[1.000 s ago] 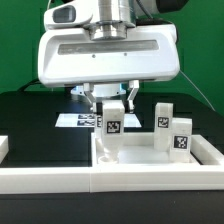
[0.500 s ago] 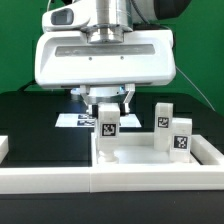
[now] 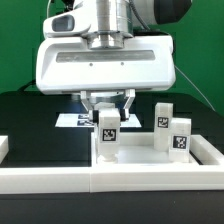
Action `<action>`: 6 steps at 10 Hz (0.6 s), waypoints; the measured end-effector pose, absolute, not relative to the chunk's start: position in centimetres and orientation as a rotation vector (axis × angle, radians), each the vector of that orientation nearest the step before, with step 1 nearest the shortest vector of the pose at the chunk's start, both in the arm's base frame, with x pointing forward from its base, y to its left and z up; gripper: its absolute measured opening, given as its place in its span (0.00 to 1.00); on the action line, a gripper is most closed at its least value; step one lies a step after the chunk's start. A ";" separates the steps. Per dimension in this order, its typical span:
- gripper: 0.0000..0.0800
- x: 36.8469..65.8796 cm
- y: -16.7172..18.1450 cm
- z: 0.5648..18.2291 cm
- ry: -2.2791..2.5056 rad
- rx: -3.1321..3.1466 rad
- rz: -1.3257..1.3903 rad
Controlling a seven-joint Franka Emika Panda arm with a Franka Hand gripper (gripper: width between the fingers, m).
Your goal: Assemble square table
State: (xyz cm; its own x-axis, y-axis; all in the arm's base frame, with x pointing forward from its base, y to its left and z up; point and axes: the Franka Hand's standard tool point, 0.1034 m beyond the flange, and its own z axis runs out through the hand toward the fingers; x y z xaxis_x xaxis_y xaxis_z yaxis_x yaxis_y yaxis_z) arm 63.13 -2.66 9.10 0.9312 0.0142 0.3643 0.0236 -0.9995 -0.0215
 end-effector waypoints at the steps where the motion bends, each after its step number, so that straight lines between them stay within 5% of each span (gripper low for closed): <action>1: 0.36 63.1 -2.6 8.8 -0.033 -3.066 -0.589; 6: 0.36 62.5 -3.3 8.8 -0.033 -3.097 -0.775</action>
Offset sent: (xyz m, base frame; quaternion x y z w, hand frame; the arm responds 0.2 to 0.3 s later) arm -0.0091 0.0007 -0.0079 -0.0076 0.0368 -0.0006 0.9993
